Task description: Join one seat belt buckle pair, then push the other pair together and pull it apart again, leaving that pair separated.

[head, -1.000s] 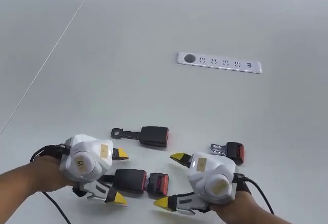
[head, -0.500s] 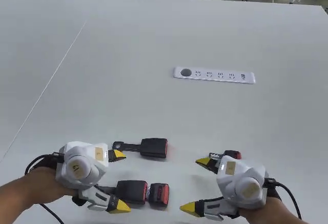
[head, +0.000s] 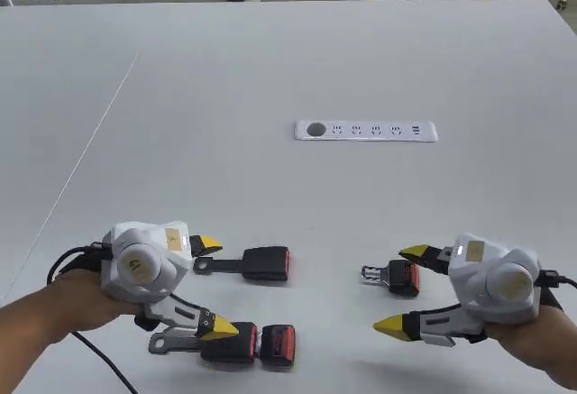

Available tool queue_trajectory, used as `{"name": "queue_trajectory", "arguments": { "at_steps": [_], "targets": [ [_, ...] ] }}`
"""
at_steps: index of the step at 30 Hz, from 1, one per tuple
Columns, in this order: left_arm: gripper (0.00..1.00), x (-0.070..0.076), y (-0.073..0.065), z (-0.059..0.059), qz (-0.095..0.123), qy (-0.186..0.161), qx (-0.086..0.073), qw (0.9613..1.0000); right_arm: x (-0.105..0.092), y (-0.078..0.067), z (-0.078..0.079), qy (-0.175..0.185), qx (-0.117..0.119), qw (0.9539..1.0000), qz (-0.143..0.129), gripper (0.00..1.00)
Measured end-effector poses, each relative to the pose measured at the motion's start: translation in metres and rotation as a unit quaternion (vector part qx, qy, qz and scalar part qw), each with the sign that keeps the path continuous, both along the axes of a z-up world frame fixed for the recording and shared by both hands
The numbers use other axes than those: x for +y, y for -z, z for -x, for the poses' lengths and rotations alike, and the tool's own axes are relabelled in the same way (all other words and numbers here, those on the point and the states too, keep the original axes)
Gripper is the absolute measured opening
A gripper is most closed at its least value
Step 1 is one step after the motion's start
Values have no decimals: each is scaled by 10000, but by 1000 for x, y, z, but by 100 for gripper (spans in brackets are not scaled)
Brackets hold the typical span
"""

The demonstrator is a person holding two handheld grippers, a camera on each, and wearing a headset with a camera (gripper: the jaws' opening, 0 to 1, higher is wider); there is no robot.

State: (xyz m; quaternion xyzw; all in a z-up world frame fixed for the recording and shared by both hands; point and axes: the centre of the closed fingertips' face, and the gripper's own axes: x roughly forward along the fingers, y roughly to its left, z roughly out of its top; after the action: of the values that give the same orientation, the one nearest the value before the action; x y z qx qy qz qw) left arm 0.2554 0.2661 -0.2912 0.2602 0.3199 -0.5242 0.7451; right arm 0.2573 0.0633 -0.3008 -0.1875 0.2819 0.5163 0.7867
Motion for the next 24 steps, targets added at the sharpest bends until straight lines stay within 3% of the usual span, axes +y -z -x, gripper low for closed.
{"name": "queue_trajectory", "arguments": {
  "at_steps": [4, 12, 14, 20, 24],
  "targets": [
    [76, -5, -2, -20, 69, -92, -19, 9999, -9, 1, -9, -39, -7, 10000, 79, 71],
    [73, -10, 9, -40, -61, 150, 38, 9999, -21, 13, -24, -181, 182, 9994, 236, 70],
    [73, -11, 13, -43, -65, 165, 75, 9998, -20, 15, -25, -219, 350, 9990, 165, 70],
    [72, -15, 33, -49, -134, 248, 221, 9994, -25, 28, -33, -237, 438, 9982, 332, 70],
    [70, -16, 46, -52, -287, 422, 198, 9985, -25, 39, -31, -303, 560, 9969, 465, 69]
  ]
}}
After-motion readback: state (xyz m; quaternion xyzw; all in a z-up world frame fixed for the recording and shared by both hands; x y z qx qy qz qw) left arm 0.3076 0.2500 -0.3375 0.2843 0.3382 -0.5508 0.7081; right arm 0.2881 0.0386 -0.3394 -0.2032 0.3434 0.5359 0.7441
